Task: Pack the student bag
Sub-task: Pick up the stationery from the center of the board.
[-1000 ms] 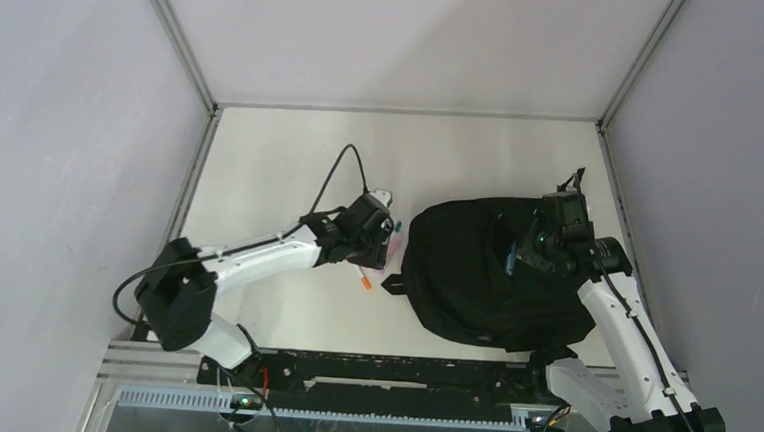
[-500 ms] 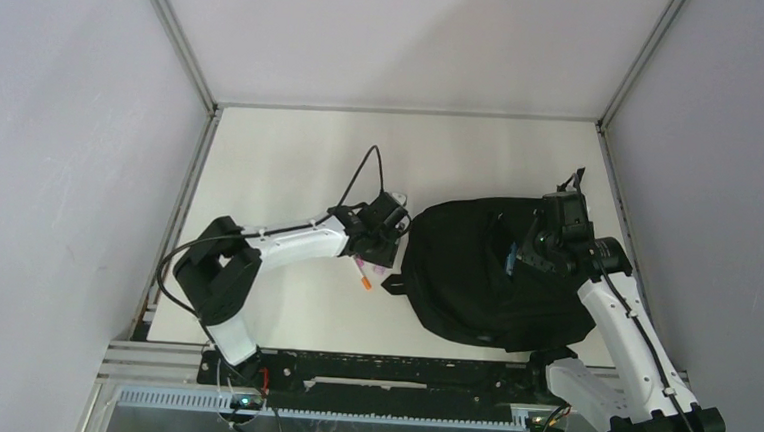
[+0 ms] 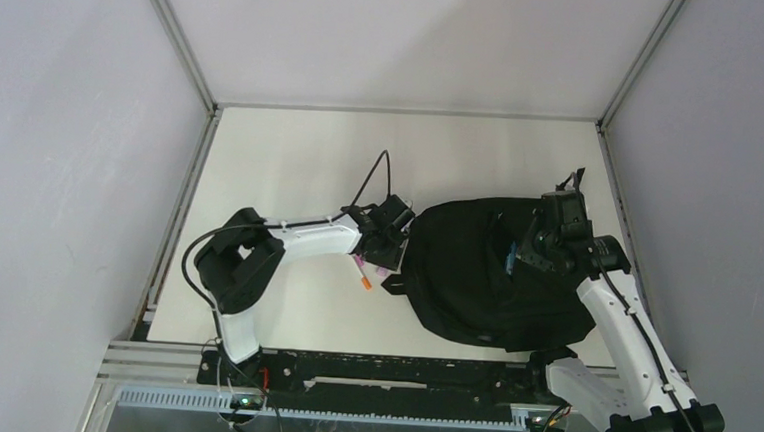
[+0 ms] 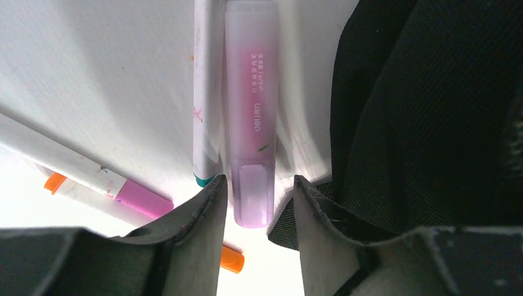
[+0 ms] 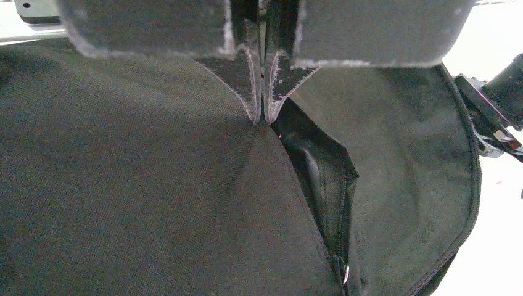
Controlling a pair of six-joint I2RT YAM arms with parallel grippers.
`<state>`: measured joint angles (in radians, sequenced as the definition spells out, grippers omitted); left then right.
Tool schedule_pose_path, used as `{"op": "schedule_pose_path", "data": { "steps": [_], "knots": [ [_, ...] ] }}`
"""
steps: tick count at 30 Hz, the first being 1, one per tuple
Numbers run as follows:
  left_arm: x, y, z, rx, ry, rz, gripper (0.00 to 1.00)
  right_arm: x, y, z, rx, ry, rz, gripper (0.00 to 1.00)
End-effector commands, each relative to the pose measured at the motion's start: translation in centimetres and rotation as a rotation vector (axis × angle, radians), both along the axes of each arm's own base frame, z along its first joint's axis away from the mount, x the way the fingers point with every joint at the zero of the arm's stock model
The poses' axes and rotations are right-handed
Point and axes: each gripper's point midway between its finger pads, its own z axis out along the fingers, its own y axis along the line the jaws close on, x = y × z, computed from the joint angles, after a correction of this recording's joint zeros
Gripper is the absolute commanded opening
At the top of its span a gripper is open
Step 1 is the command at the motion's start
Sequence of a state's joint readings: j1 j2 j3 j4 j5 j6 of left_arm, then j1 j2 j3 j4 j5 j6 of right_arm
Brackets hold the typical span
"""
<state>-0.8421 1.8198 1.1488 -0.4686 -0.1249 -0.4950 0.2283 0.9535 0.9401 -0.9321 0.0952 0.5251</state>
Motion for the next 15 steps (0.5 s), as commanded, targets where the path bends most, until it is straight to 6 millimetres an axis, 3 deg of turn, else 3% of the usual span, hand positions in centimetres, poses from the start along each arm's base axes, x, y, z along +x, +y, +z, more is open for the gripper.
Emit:
{"op": "schedule_pose_path", "data": {
  "steps": [1,7,10,13,15],
  "knots": [
    [1.1,-1.6,1.5,-0.041,-0.042,-0.020,0.45,1.2,0.6,0.7,0.025,-0.048,0.016,0.00],
    [1.0,-1.8,0.8,-0.027,-0.023,-0.028,0.39,1.3,0.8,0.7,0.029,-0.049,0.019,0.00],
    [0.8,-1.9,1.1,-0.022,-0.012,-0.032,0.27,1.3,0.6,0.8,0.025,-0.054,0.017,0.00],
    [1.3,-1.1,2.9,-0.003,-0.054,-0.014,0.14,1.2,0.5,0.9,0.022,-0.056,0.014,0.00],
    [1.5,-0.4,5.3,0.002,-0.093,0.002,0.09,1.1,0.5,0.9,0.020,-0.056,0.013,0.00]
  ]
}}
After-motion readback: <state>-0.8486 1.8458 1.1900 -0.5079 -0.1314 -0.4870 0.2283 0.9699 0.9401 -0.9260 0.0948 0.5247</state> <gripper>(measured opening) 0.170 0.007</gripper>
